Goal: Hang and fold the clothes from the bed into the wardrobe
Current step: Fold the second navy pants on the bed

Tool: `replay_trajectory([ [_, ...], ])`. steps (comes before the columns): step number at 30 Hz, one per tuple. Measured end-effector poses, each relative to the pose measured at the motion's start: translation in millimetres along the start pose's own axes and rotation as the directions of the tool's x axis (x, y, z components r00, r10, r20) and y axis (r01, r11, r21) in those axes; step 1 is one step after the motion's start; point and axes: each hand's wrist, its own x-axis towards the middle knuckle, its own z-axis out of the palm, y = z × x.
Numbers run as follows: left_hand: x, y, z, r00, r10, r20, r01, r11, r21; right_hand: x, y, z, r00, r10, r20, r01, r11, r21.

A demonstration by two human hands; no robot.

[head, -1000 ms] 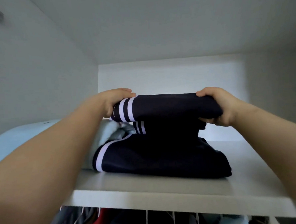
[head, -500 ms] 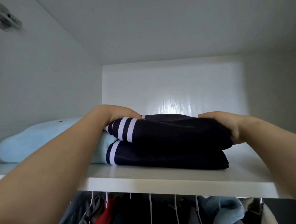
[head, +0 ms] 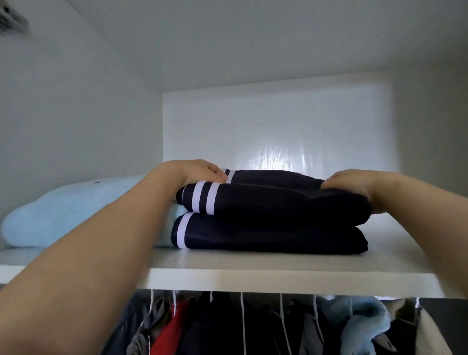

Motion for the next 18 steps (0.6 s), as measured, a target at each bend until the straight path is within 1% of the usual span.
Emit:
replay_trajectory([
  [1,2,0,-1,1.000,-0.001,-0.005,0.001,1.000,0.008,-1,-1,-2,0.999,-0.012,-0.031,0.013,1.000,0.013],
  [2,1,0,-2,0.999,0.011,-0.039,-0.010,0.999,0.033,-1,-2,-3,0.996,-0.048,-0.076,0.052,0.997,0.060],
  [4,-3,1,-4,0.982,0.099,-0.162,-0.081,0.990,0.115,-2,-7,-5,0.981,-0.082,-0.173,0.106,0.985,0.135],
  [5,-7,3,-4,0.966,0.161,-0.203,-0.143,0.984,0.104,-4,-10,-5,0.976,-0.112,-0.188,0.146,0.974,0.176],
  [6,-11,3,-4,0.962,0.191,-0.195,-0.191,0.981,0.021,-5,-13,-5,0.980,-0.138,-0.140,0.166,0.964,0.208],
  [7,-15,5,-3,0.976,0.171,-0.133,-0.185,0.977,-0.106,-8,-16,-3,0.985,-0.170,-0.040,0.174,0.962,0.212],
  [8,-19,6,0,0.991,0.130,-0.044,-0.136,0.972,-0.191,-12,-19,0,0.981,-0.183,0.068,0.169,0.971,0.171],
  [9,-23,8,2,0.997,0.075,0.029,-0.067,0.977,-0.200,-14,-21,3,0.966,-0.193,0.169,0.181,0.980,0.086],
  [10,-25,9,4,0.998,0.006,0.060,0.003,0.990,-0.143,-15,-22,6,0.949,-0.201,0.244,0.210,0.978,-0.011],
  [11,-23,9,5,0.997,-0.051,0.061,0.055,0.996,-0.064,-15,-23,9,0.936,-0.203,0.289,0.234,0.969,-0.079],
  [13,-22,10,8,0.994,-0.098,0.042,0.093,0.989,0.114,-15,-25,14,0.922,-0.182,0.342,0.241,0.960,-0.140],
  [15,-23,12,10,0.991,-0.109,0.075,0.089,0.970,0.224,-16,-26,16,0.926,-0.128,0.354,0.209,0.957,-0.202],
  [18,-33,22,14,0.987,-0.110,0.117,0.069,0.949,0.309,-19,-27,19,0.945,-0.060,0.322,0.146,0.957,-0.250],
])
